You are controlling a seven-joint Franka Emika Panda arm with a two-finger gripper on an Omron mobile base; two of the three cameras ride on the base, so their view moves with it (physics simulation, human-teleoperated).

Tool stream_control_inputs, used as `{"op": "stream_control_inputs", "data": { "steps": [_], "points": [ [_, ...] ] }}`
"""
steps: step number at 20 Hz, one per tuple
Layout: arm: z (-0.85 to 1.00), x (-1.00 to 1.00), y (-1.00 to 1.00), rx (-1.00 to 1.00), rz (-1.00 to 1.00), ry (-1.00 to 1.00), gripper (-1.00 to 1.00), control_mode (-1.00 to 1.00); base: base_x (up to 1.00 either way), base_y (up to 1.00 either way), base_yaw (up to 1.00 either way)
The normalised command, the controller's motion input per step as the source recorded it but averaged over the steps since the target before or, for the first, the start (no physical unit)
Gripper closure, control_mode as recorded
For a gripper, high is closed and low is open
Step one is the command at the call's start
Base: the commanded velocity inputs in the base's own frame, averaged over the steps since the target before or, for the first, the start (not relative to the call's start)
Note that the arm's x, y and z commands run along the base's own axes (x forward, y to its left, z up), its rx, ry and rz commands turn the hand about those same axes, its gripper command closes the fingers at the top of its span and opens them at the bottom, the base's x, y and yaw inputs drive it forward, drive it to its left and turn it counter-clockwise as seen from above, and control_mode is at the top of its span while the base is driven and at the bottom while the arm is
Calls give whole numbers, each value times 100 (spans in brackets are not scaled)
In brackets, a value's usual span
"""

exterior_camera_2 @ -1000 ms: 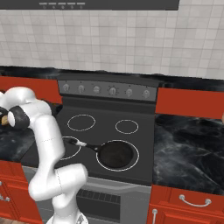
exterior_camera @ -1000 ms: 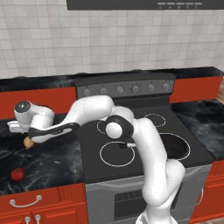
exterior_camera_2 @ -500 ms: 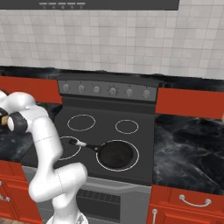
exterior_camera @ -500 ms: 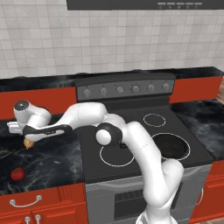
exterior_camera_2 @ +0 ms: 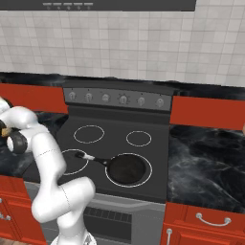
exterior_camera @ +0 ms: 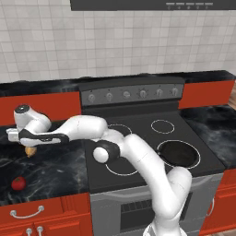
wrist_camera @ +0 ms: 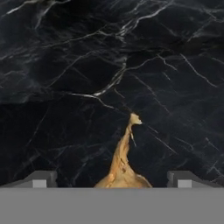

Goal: Place the pan on the front right burner on the stove. Then place the tomato and the onion in the pan and turn on the front right burner.

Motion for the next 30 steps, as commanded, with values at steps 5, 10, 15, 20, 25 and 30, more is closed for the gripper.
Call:
{"op": "stream_control_inputs", "data": {
  "steps": [5,10,15,20,25,30],
  "points": [
    [-10,0,17,-3,0,12,-100,-100,0,0,0],
    [-10,0,1,-7,0,7,-100,-100,0,0,0],
    [-5,-4,0,-9,0,5,-100,-100,0,0,0],
    [-13,-11,0,-10,0,8,100,-100,0,0,0],
    [-3,-8,0,-8,0,4,100,-100,0,0,0],
    [38,-1,0,-7,0,0,100,-100,0,0,0]
  ]
}}
